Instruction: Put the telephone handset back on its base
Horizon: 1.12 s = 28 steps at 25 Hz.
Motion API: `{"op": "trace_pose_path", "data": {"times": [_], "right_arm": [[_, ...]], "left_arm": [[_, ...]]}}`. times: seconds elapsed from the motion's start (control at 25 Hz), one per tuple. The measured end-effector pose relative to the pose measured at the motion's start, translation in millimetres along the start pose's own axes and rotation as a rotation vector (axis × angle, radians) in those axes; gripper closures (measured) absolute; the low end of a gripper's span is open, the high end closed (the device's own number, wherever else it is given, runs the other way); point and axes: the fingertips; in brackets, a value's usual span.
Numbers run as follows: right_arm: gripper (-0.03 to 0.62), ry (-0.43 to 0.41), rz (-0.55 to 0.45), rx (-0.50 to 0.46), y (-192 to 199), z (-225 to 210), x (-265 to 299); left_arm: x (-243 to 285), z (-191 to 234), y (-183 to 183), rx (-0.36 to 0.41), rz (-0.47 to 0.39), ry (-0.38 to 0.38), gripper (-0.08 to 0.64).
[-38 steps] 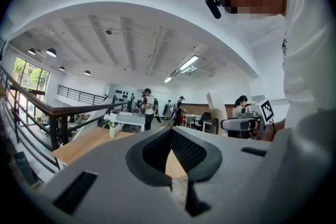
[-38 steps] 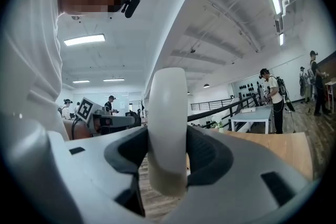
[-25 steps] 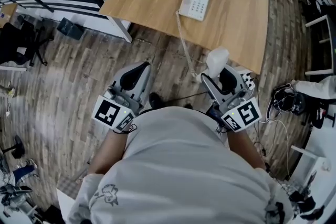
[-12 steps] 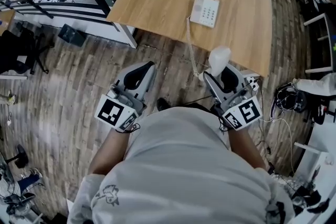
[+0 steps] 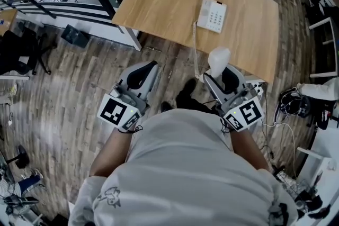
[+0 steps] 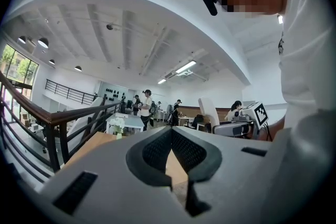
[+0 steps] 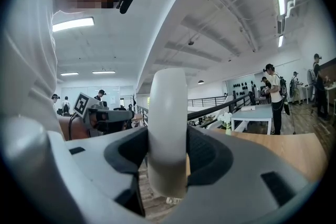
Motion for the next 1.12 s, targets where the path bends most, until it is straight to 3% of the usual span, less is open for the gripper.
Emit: {"op": "trace_pose_path", "data": {"times": [0.44,0.88,1.12], "right_arm": [[0.370,-0.042,-0.023,0.009,-7,-63,55],[0.369,-0.060,-0.020,0.035,-14,-171,93],[0.369,-0.024,-0.029,0.053,-16,-215,99]], "left_arm": [[64,43,-7,0.023,0.007,-0.030,0.554],[194,77,-8,0.017,0.026,-0.014,0.554],[251,93,-12,0.040,0.041,0.020,0.554]]}}
Point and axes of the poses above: the fingertips, and each gripper's own axes: x forward along the fingers, z to its left, y out of its underside, and after that the axes turned 1 degree about -x, right-handed
